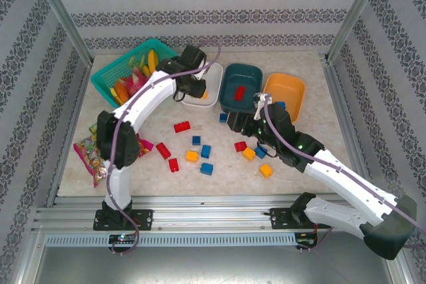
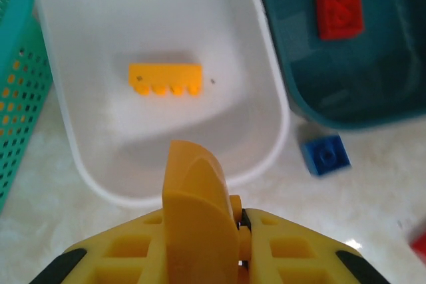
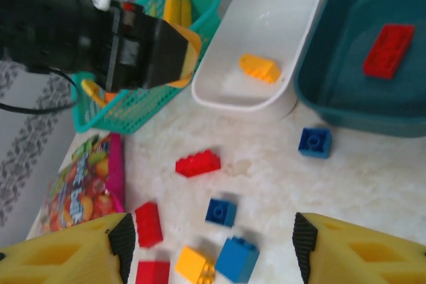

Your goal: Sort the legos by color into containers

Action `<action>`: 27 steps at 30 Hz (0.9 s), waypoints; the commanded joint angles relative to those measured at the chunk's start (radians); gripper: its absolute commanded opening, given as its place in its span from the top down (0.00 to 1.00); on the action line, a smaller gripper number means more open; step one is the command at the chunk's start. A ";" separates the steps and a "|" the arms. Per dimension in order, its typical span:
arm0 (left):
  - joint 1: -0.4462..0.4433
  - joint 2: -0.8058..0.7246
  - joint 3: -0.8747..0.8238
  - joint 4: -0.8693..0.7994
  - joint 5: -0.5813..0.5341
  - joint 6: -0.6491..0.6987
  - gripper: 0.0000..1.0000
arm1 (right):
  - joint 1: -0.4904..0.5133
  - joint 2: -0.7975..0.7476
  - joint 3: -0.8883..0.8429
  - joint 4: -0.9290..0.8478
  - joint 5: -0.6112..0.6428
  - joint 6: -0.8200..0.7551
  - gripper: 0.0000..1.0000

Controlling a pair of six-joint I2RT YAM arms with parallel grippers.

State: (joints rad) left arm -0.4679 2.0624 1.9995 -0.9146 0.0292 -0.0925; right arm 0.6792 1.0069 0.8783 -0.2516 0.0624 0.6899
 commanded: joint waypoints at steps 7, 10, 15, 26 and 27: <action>0.070 0.248 0.178 -0.106 -0.073 -0.194 0.77 | -0.111 0.078 0.130 -0.024 -0.091 0.014 0.33; 0.076 0.289 0.201 -0.083 -0.044 -0.209 0.76 | -0.123 0.078 0.129 -0.033 -0.108 0.016 0.33; 0.083 0.329 0.231 -0.078 -0.043 -0.236 0.75 | -0.128 0.064 0.091 -0.047 -0.135 0.042 0.34; 0.090 0.292 0.229 -0.118 -0.055 -0.252 0.40 | -0.148 0.071 0.102 -0.276 -0.068 0.037 0.33; 0.091 0.272 0.222 -0.117 -0.055 -0.252 0.35 | -0.151 0.075 0.110 -0.341 -0.047 0.041 0.33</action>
State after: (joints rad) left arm -0.3904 2.3810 2.2021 -0.9852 -0.0120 -0.3370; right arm 0.5438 1.0817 0.9558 -0.4164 -0.0418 0.7307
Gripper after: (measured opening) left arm 0.621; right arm 0.667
